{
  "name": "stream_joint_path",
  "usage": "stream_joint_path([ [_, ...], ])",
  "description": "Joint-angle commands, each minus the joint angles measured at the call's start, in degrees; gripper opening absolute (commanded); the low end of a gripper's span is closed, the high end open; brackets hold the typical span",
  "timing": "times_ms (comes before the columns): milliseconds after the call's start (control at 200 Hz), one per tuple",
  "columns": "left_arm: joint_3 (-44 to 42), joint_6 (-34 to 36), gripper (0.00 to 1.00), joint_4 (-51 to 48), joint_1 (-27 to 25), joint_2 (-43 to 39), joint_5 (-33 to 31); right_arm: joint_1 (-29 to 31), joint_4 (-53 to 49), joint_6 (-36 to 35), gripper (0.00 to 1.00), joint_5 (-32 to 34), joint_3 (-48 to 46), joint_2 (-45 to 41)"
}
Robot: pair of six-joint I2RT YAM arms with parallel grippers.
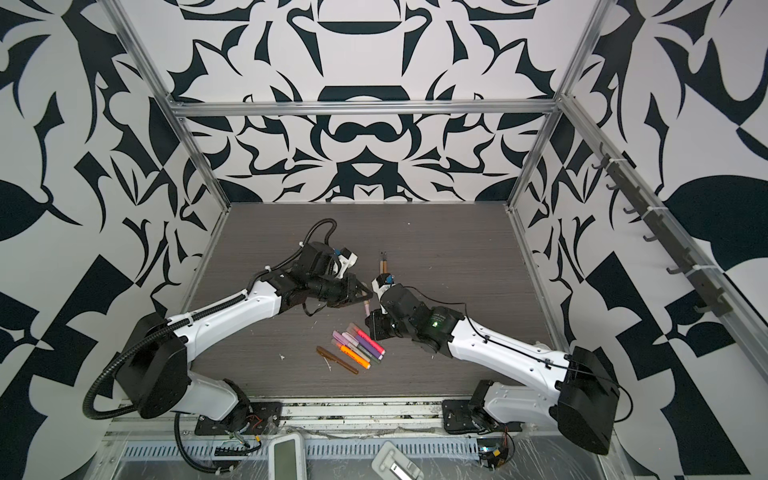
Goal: Open the pen caps
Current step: 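Pull the tan cap off with the left gripper, moving it farther from the robot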
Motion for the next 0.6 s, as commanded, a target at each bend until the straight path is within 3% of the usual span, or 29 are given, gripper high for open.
stream_joint_path([
  [0,6.44,6.67,0.0,-7.3,5.67,2.24,-1.96,0.37,-2.18,3.34,0.0,1.18,-4.2,-2.92],
  [110,17.63,14.37,0.0,-17.06,12.68,7.62,-2.43,2.56,-2.77,4.72,0.0,2.8,-7.47,-6.67],
  [220,22.62,15.44,0.0,-19.11,17.58,10.29,-1.73,3.89,-3.57,6.05,0.0,4.41,-10.23,-11.49],
  [385,22.8,14.88,0.0,-18.57,18.69,9.96,-0.67,3.95,-5.41,7.04,0.0,6.63,-12.71,-16.76],
  [595,20.3,16.29,0.0,-19.61,18.74,7.58,-0.98,3.96,-6.32,6.89,0.0,8.63,-12.92,-17.51],
])
